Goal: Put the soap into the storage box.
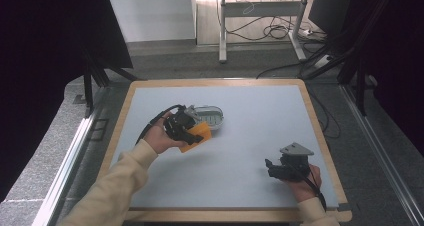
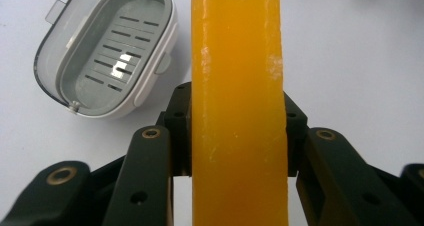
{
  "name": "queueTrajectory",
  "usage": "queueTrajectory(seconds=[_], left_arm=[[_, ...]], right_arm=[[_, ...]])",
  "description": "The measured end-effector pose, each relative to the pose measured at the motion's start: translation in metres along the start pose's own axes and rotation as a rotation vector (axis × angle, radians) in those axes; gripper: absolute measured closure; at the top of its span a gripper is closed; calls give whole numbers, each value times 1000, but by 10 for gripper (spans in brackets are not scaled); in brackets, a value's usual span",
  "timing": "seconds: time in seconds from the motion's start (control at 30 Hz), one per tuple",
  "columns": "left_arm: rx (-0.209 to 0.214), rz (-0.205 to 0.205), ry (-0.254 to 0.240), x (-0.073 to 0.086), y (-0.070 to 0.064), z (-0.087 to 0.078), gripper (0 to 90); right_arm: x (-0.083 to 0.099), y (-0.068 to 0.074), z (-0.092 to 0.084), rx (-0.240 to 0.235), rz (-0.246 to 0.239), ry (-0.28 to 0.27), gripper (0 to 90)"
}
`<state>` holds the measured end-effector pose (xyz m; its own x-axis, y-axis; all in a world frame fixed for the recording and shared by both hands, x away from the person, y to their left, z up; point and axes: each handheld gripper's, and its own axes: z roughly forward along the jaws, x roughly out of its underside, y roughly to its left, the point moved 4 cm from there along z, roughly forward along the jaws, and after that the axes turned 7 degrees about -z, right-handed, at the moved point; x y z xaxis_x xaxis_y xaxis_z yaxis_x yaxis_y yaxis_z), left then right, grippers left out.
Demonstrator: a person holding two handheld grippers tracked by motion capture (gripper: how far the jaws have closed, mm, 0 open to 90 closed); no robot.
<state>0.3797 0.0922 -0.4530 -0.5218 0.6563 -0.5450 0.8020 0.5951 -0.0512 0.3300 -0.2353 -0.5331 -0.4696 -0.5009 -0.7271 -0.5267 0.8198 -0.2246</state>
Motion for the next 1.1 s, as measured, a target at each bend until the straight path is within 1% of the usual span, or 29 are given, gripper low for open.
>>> queueTrajectory(seconds=[0.2, 0.27, 0.4, 0.53, 0.63, 0.83, 1.1], left_arm=[[-7, 1, 4, -6, 6, 1, 619], [-14, 7, 7, -8, 7, 2, 618], [-14, 27, 8, -12, 10, 1, 619], [-8, 34, 2, -15, 13, -1, 619], [-10, 53, 6, -18, 16, -1, 619], [-8, 66, 11, -22, 21, 0, 619], [-6, 73, 12, -26, 28, -1, 619]], right_arm=[[0, 0, 0, -2, 0, 2, 160], [1, 0, 0, -4, 0, 4, 160], [0, -1, 0, -1, 0, 1, 160], [1, -1, 0, -2, 0, 3, 160], [1, -1, 0, -1, -1, 1, 160], [1, -1, 0, 0, -2, 0, 160], [1, -1, 0, -4, -4, 2, 160]])
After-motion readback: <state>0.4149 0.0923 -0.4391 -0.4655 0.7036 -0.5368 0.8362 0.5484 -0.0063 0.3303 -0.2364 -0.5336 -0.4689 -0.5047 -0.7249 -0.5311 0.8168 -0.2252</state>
